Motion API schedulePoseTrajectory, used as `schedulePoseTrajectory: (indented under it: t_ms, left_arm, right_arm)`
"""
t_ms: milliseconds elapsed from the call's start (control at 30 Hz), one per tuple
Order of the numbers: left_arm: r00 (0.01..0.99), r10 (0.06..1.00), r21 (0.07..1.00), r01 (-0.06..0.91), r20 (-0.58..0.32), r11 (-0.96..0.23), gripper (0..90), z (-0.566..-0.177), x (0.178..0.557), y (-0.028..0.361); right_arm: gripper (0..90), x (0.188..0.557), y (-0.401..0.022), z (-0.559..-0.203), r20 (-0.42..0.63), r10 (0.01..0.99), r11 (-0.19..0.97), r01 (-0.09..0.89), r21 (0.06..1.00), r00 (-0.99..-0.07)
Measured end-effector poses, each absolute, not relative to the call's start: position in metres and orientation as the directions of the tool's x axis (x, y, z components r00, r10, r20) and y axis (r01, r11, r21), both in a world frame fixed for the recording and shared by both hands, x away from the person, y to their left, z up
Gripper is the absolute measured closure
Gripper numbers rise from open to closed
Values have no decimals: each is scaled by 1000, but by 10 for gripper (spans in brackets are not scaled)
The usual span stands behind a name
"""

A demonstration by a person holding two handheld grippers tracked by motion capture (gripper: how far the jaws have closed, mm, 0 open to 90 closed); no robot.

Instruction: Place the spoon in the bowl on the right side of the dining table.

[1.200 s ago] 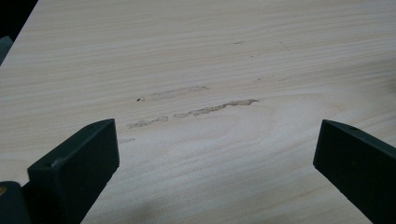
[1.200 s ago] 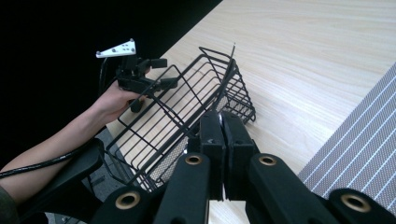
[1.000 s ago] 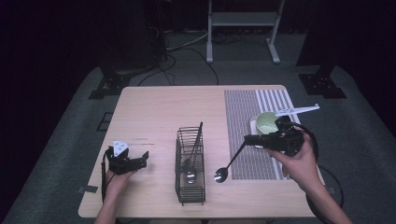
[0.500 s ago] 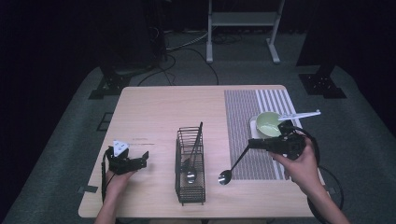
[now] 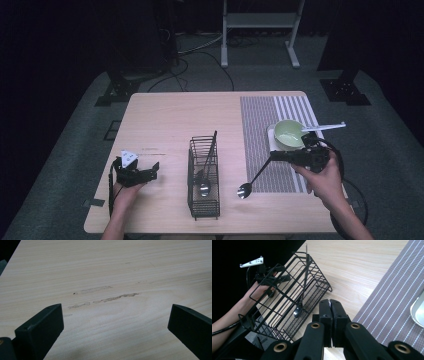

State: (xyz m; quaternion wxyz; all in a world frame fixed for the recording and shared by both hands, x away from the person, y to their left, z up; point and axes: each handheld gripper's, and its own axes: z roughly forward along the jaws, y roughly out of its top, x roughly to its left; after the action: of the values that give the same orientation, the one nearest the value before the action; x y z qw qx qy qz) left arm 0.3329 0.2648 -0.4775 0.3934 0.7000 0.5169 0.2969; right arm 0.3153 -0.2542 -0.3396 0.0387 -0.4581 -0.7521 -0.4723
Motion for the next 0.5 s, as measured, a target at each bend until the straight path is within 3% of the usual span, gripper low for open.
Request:
schedulePoseTrajectory:
  t_ms: [500]
  left_arm:
    - [289, 957, 857, 491, 10, -157, 0, -478, 333, 265]
  right_arm:
    - [882, 318, -263, -346, 507, 661, 103, 737, 668, -553]
